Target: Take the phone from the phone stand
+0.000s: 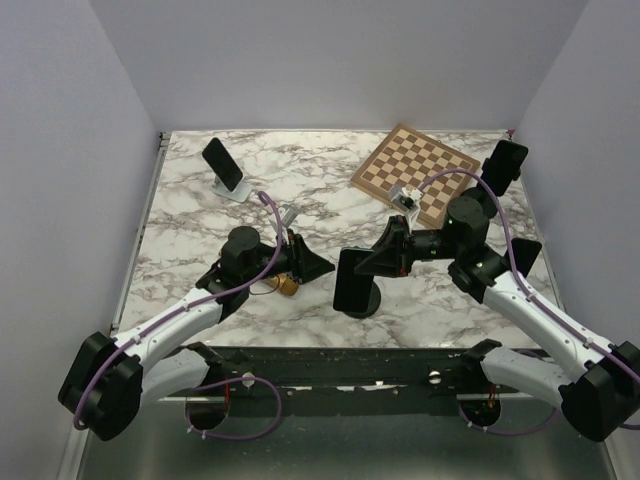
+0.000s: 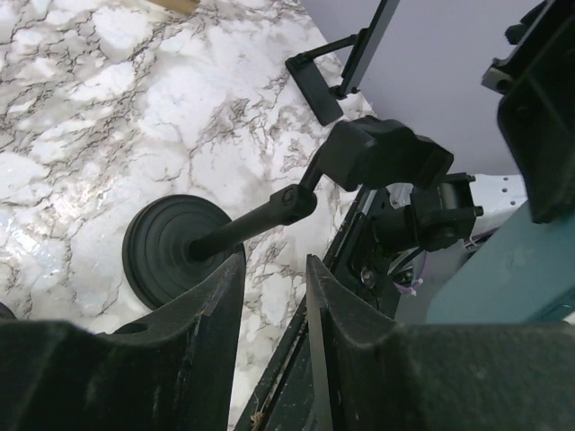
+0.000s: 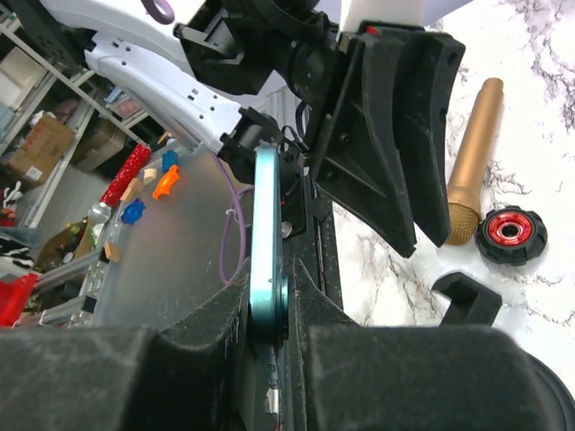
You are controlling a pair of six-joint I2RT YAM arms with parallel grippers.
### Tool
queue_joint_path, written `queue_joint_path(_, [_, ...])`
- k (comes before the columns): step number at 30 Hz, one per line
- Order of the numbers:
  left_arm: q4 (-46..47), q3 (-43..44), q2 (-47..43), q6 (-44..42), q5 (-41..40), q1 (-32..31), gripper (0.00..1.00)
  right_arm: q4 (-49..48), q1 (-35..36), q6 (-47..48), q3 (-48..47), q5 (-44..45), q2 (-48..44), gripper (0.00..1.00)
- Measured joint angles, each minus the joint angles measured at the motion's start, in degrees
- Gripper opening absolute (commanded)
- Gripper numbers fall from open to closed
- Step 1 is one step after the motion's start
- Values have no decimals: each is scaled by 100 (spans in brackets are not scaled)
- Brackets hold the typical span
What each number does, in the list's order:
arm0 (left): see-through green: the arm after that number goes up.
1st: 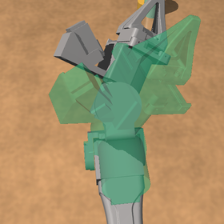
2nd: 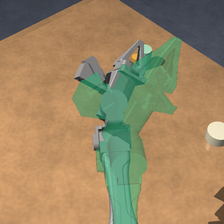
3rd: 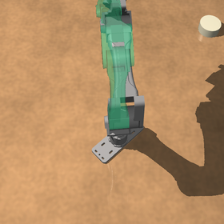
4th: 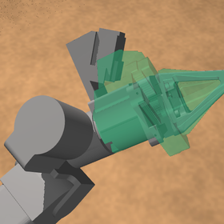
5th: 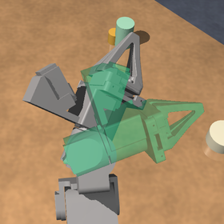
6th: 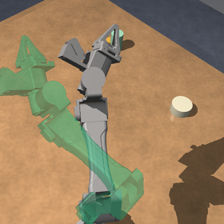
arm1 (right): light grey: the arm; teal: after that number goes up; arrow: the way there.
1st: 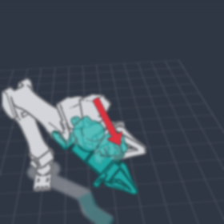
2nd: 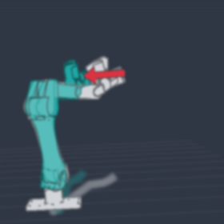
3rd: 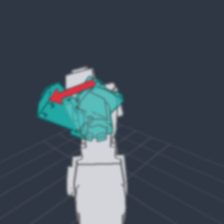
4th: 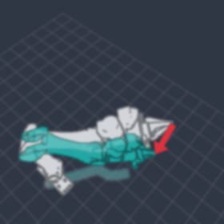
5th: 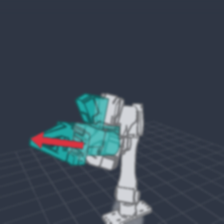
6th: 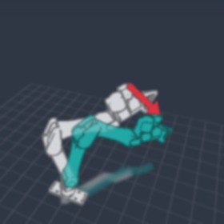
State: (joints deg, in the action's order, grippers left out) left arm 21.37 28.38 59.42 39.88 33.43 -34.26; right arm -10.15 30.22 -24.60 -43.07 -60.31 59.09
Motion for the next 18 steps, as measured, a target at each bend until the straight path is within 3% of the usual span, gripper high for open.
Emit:
queue_joint_path(4, [-83,0,70,0,-85,0,46,-37,7,-72,-63,7,-33,1])
queue_joint_path(9, [-299,13,-192,-55,-254,0,61,-264,7,-450,-116,315,-177,1])
queue_joint_path(18, [-1770,531,-1285,-332,-1137,0,76,-59,7,-800,-758,1419,-214,1])
